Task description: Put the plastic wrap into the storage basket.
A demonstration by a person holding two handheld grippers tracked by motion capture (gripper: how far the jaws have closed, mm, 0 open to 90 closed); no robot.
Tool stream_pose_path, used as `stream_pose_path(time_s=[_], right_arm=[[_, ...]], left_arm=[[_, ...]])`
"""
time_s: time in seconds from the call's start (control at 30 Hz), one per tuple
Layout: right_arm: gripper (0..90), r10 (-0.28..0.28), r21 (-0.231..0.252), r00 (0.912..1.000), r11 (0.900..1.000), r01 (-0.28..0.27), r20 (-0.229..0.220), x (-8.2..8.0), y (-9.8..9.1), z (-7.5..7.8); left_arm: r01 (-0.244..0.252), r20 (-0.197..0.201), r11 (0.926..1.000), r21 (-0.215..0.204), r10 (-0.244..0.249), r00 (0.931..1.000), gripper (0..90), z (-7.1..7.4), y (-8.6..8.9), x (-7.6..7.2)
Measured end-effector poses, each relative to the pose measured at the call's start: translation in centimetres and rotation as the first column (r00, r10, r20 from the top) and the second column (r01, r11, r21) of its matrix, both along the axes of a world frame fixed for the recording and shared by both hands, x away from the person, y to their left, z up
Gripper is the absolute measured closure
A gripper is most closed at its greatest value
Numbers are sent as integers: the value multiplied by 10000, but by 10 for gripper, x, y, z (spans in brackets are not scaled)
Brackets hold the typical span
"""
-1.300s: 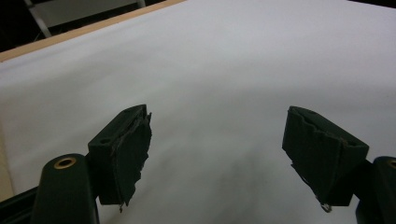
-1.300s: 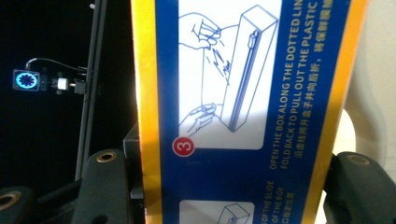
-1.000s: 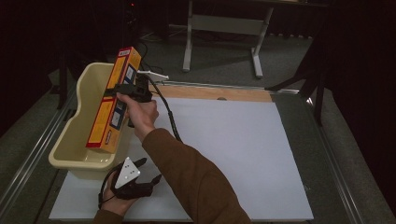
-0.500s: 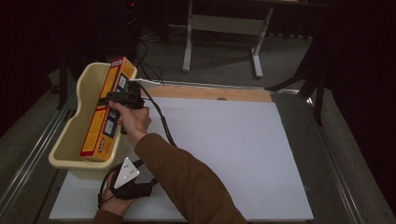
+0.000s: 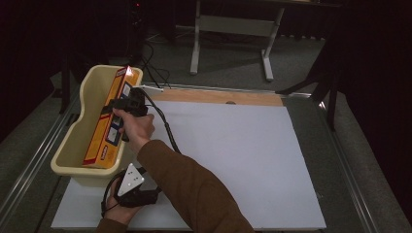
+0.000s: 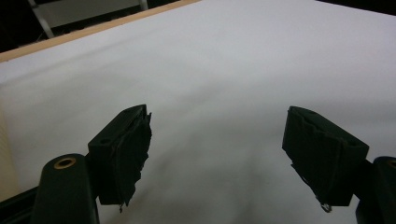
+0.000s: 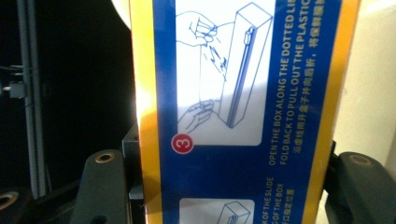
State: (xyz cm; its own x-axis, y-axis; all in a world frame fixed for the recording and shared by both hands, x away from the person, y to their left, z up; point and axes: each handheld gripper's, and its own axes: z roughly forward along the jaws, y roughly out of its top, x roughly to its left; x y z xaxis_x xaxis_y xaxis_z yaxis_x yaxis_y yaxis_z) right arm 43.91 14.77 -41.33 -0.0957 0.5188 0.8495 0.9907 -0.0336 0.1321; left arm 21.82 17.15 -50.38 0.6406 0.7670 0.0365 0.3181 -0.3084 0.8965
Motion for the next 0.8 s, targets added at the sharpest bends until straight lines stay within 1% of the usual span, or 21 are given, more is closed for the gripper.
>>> stream_pose_path(time_s=[0.1,0.23,0.3,0.33,0.4,0.53,0.6,0.63,0.7,0.73,0.8], right_arm=[[380,-87,-157,9998,9998,84,-200,1,1,0],[368,-65,-481,9995,9988,51,-295,2,0,0],[362,-82,-600,9987,9982,52,-496,3,0,0],[363,-42,-715,9984,9974,2,-561,4,0,0],[363,-30,-798,9980,9968,-20,-625,5,0,1],[351,-14,-981,9984,9952,-42,-569,5,-1,1],[311,-31,-1048,9983,9945,-30,-579,5,-2,2],[306,-68,-1062,9981,9943,2,-619,5,-3,3],[314,59,-1142,9986,9934,-119,-531,5,-3,3],[303,61,-1164,9988,9931,-117,-489,5,-3,3],[302,-14,-1033,9988,9946,-35,-480,4,-4,3]], left_arm=[[-53,-31,10000,-17,53,10000,233,0,0,0],[-72,-47,10000,-24,72,10000,233,0,0,0],[-90,-79,10000,-14,90,9999,233,0,0,0],[-108,-114,9999,18,108,9999,233,0,0,0],[-131,-126,9999,28,131,9998,234,0,1,0],[-148,-122,9999,-28,148,9998,234,0,1,0],[-164,-105,9998,-66,163,9998,234,0,1,0],[-170,-104,9998,-84,169,9998,234,0,1,0],[-169,-109,9998,-83,168,9998,234,0,2,0],[-164,-110,9998,-82,163,9998,234,0,2,0],[-163,-104,9999,-57,163,9998,234,0,1,0]])
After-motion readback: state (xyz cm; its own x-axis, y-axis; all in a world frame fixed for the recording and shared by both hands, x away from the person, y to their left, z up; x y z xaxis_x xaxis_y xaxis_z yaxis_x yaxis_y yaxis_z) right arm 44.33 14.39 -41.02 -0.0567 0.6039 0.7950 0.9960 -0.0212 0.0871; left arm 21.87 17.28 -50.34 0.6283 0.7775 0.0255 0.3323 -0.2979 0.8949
